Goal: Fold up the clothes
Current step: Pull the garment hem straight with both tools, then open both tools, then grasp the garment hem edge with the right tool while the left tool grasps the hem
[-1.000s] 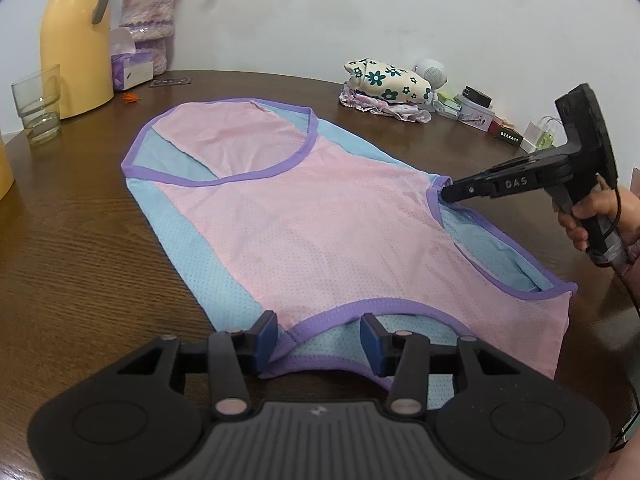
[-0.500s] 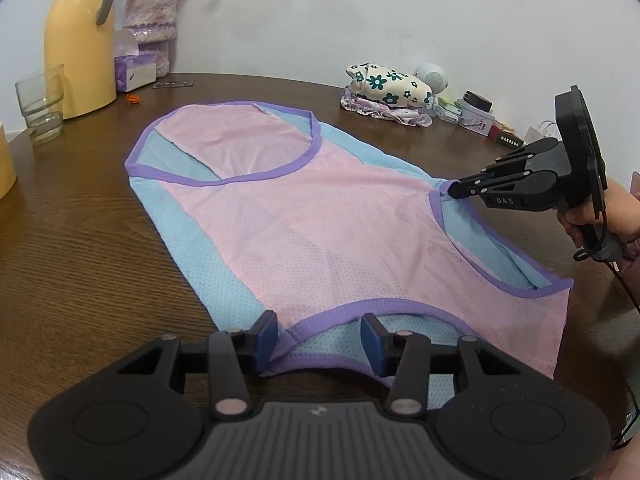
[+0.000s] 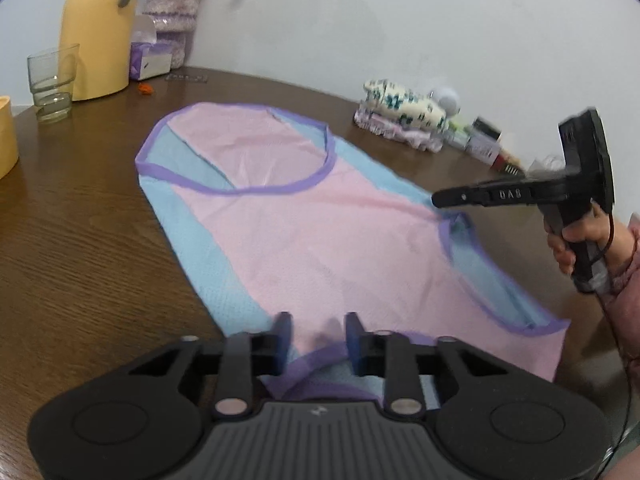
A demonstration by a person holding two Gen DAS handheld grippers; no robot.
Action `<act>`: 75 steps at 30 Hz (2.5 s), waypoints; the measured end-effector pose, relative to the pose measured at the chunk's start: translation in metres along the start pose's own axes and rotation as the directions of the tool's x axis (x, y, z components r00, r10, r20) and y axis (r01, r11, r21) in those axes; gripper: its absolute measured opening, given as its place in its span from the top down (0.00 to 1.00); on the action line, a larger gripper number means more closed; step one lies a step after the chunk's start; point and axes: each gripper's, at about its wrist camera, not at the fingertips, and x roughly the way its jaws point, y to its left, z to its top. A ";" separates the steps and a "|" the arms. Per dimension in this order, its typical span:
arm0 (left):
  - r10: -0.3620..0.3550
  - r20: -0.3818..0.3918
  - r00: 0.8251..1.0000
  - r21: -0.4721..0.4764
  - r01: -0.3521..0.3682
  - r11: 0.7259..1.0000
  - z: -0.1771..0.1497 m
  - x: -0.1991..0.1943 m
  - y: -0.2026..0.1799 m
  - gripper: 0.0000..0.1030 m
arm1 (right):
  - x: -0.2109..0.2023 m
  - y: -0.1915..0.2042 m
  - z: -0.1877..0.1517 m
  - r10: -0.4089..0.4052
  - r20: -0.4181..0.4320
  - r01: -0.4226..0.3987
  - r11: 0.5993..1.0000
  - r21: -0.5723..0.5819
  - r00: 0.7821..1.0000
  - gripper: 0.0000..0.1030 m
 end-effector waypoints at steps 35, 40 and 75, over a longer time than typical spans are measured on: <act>0.076 0.138 0.988 -0.087 -0.064 0.994 -0.053 -0.082 -0.035 0.00 | -0.142 0.110 -0.128 0.033 0.140 -0.038 0.999 0.031 0.990 0.00; 0.103 0.136 0.985 -0.160 -0.081 0.984 -0.057 -0.094 -0.016 0.00 | -0.149 0.133 -0.127 0.082 0.096 -0.081 0.997 -0.018 0.992 0.01; 0.183 0.020 0.983 -0.022 -0.182 0.983 0.077 0.005 0.089 0.52 | -0.097 0.223 -0.122 -0.039 -0.215 0.021 0.996 -0.087 0.976 0.72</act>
